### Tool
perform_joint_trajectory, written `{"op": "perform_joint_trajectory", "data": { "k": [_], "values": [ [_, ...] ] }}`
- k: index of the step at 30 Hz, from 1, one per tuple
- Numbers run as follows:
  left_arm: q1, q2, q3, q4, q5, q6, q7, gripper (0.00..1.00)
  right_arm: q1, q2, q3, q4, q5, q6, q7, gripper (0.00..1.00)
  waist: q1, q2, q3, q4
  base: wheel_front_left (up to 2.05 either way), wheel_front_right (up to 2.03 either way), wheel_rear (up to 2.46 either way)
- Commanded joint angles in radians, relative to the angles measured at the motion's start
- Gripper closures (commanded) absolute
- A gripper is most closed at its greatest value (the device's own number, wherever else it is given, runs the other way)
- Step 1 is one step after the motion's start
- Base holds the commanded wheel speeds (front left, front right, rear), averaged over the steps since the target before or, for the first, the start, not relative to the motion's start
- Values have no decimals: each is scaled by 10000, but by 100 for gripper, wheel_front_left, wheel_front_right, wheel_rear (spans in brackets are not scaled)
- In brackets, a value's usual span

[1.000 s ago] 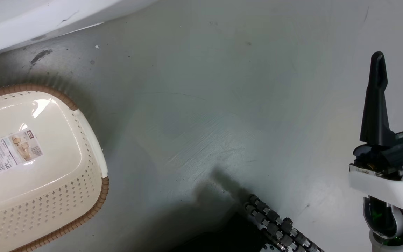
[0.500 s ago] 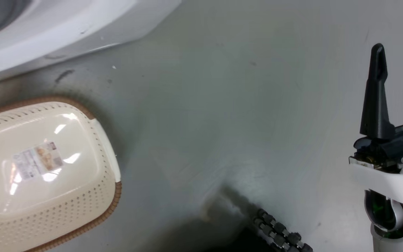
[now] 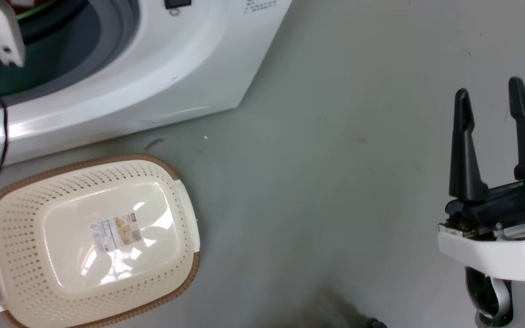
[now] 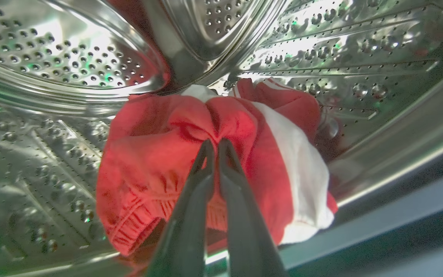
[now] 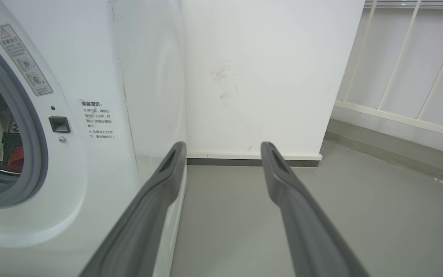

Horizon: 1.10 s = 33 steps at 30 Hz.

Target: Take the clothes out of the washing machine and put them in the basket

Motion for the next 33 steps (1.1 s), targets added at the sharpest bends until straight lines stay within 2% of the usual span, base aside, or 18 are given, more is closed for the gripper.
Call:
{"op": "perform_joint_trajectory", "data": {
  "k": [1, 8, 14, 25, 33],
  "values": [
    [465, -113, 39, 52, -122, 84, -326, 100, 221, -6, 49, 49, -129, -7, -21, 0, 1, 0, -683, 367, 0, 0, 0],
    [1911, -534, 208, -160, -468, 403, -1412, 100, 640, -4, 209, 197, -446, -7, -21, 0, 1, 0, -1659, 635, 0, 0, 0],
    [3131, -829, 389, -1001, -529, 832, -1732, 100, 1106, -4, 244, 328, -730, -7, -21, 0, 1, 0, -2586, 925, 0, 0, 0],
    [6237, -887, 1149, -4183, -191, 1770, -1777, 100, 2077, -6, 317, 728, -1044, -7, -21, 0, 1, 0, -4247, 1473, 0, 0, 0],
    [8459, -1025, 1311, -6031, 140, 2357, -1780, 100, 2690, -4, 333, 969, -1304, -7, -21, 0, 1, 0, -5131, 1824, 0, 0, 0]
  ]
}}
